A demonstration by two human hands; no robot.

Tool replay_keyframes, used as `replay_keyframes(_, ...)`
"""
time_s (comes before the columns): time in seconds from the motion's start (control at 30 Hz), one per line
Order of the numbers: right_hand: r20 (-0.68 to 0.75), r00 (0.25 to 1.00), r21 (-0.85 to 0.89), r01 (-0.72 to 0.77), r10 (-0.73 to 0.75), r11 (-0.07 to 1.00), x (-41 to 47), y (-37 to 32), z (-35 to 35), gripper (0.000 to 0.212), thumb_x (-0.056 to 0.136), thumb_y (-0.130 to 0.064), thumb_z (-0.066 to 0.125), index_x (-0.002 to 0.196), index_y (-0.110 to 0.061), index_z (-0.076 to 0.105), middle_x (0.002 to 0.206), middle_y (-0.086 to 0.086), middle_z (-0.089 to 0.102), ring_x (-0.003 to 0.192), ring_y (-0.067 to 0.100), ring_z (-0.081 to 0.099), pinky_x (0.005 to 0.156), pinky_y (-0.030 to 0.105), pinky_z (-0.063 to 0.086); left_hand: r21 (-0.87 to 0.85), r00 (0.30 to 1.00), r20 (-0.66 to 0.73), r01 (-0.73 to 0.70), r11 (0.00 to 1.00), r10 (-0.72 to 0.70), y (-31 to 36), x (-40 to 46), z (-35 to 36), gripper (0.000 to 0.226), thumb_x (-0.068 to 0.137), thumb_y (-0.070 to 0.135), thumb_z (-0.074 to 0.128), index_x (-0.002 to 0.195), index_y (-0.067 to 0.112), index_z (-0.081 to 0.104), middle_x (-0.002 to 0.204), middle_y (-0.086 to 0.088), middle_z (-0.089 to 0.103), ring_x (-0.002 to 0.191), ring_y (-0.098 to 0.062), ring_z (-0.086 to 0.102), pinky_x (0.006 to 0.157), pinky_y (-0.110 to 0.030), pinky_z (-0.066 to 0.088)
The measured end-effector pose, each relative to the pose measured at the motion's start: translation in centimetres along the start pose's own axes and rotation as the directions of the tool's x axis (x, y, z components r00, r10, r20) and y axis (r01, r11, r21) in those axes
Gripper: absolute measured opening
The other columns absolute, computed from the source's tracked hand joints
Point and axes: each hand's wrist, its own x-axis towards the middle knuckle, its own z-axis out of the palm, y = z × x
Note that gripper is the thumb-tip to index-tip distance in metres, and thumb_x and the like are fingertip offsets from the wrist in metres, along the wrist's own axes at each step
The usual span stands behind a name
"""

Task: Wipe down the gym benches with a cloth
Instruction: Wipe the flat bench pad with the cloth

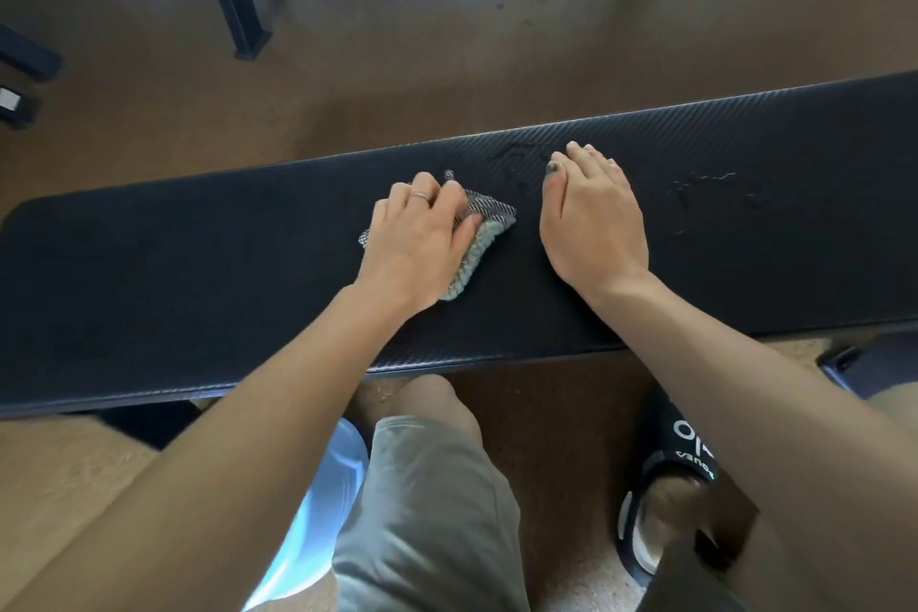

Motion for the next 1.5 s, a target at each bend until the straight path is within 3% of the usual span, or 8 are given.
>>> replay_keyframes(0.1,0.015,1.0,-0.003,0.005,-0.005,1.0,-0.7,0.2,-0.3,0.055,0.111,-0.033,0.021,0.149,-0.005,0.049,0.159,0.014,0.042,0.153,0.025,0.031,0.128,0.039,0.017,0.04,0.996,-0.054,0.077,0.996,-0.075,1.8,-2.9,0.3,0.034,0.107,0.043,0.037,0.114,0.015,0.054,0.118,-0.01,0.051,0.107,-0.033,0.047,0.093,-0.046,0.037)
replay_keyframes(0.37,0.044,0.999,-0.001,0.002,-0.002,1.0,-0.9,0.1,-0.5,0.054,0.112,-0.033,0.022,0.15,-0.006,0.048,0.161,0.013,0.04,0.154,0.024,0.029,0.128,0.038,0.014,0.072,0.898,-0.243,-0.361,0.93,0.368,-1.2,-11.9,1.3,0.039,0.096,0.052,0.059,0.102,0.014,0.058,0.106,-0.009,0.062,0.1,-0.03,0.051,0.084,-0.043,0.04)
replay_keyframes(0.67,0.085,0.996,0.041,-0.033,0.029,0.999,-0.4,-0.4,-0.7,0.054,0.112,-0.033,0.02,0.153,-0.008,0.045,0.164,0.011,0.035,0.156,0.022,0.024,0.129,0.036,0.01,0.408,0.823,-0.27,-0.373,0.833,0.501,4.9,-9.0,3.3,0.045,0.096,0.059,0.054,0.098,0.015,0.047,0.102,-0.007,0.044,0.092,-0.028,0.044,0.077,-0.04,0.035)
replay_keyframes(0.9,0.201,0.979,-0.024,0.043,-0.037,0.999,0.0,0.4,-2.3,0.052,0.112,-0.031,0.021,0.154,-0.011,0.043,0.166,0.011,0.032,0.156,0.023,0.022,0.128,0.036,0.008,0.279,0.825,-0.226,-0.455,0.846,0.518,10.5,-7.0,3.5,0.035,0.099,0.05,0.053,0.112,0.018,0.047,0.108,-0.006,0.058,0.091,-0.027,0.053,0.078,-0.04,0.041)
replay_keyframes(1.0,0.213,0.976,-0.113,0.079,-0.054,0.99,-0.6,1.7,-4.2,0.053,0.111,-0.034,0.019,0.156,-0.015,0.04,0.166,0.01,0.031,0.156,0.024,0.021,0.129,0.04,0.009,0.329,0.806,-0.168,-0.498,0.803,0.568,7.7,-7.7,2.5,0.033,0.099,0.049,0.05,0.109,0.018,0.046,0.11,-0.008,0.055,0.092,-0.029,0.054,0.078,-0.041,0.043)
replay_keyframes(1.2,0.199,0.974,-0.24,-0.055,0.105,0.969,-4.1,6.5,-6.4,0.058,0.109,-0.047,0.012,0.164,-0.028,0.018,0.172,0.004,0.01,0.159,0.021,0.003,0.129,0.043,0.0,0.28,0.805,-0.195,-0.502,0.818,0.561,-1.0,-9.7,1.3,0.038,0.101,0.051,0.05,0.097,0.013,0.048,0.096,-0.012,0.056,0.087,-0.033,0.051,0.074,-0.044,0.041)
replay_keyframes(1.3,0.181,0.978,-0.269,-0.056,0.107,0.961,-5.6,7.3,-5.9,0.06,0.108,-0.051,0.01,0.164,-0.031,0.013,0.173,0.0,0.005,0.159,0.018,-0.001,0.129,0.042,-0.002,0.287,0.845,-0.154,-0.457,0.842,0.511,0.7,-9.2,1.6,0.04,0.101,0.052,0.047,0.097,0.012,0.051,0.095,-0.012,0.055,0.083,-0.035,0.053,0.073,-0.045,0.038)
replay_keyframes(1.5,0.072,0.993,-0.252,-0.07,0.09,0.965,-5.5,7.0,-5.4,0.057,0.109,-0.048,0.016,0.161,-0.03,0.029,0.17,0.001,0.021,0.158,0.018,0.013,0.129,0.042,0.008,0.278,0.861,-0.079,-0.466,0.84,0.503,7.8,-6.7,1.7,0.037,0.097,0.052,0.044,0.105,0.017,0.054,0.11,-0.009,0.055,0.094,-0.033,0.052,0.077,-0.045,0.039)
